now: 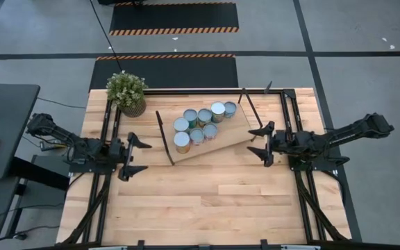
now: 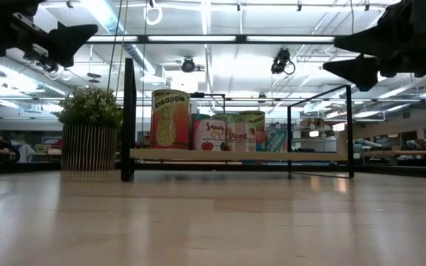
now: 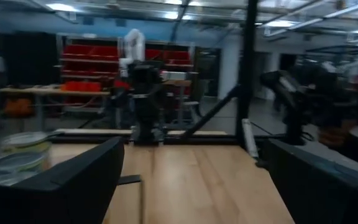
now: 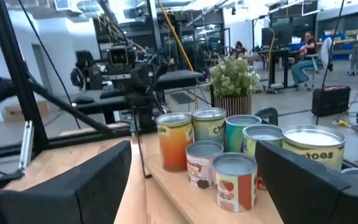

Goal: Pick and place cans onto a shelf
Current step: Return to Home Position

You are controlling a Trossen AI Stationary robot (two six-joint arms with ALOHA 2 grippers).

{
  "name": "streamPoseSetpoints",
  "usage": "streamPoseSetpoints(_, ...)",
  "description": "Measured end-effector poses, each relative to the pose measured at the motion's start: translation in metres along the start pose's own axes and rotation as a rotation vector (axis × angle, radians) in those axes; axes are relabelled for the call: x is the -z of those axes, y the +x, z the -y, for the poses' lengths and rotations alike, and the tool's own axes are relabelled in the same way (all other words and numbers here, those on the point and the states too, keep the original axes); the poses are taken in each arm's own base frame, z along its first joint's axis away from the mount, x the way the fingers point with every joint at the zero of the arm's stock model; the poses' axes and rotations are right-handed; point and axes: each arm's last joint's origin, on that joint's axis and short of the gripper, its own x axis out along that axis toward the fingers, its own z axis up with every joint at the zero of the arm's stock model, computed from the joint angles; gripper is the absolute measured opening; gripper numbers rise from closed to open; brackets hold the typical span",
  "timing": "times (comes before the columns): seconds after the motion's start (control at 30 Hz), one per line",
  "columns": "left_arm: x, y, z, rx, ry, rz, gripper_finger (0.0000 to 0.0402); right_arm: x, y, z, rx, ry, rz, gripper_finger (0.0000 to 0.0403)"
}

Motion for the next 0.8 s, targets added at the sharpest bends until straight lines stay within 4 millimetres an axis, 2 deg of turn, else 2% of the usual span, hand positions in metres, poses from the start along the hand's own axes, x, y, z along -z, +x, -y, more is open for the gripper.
streamPoseSetpoints(0.2, -0.002, 0.0, 0.002, 0.086, 0.005, 0.017, 0.0389, -0.004, -0.002, 0.001, 0.017, 0.034, 0.034, 0.0349)
streamPoseSetpoints(0.47, 0.003, 0.0, -0.003, -0.107, 0.045, -0.029, 0.0389, -0.006, -0.003, 0.012, 0.314, -0.022, 0.055, 0.0349)
streamPoseSetpoints(0.8, 0.004, 0.0, -0.004, -0.13, 0.055, -0.04, 0.0389, -0.006, -0.003, 0.012, 0.321, -0.036, 0.054, 0.0349)
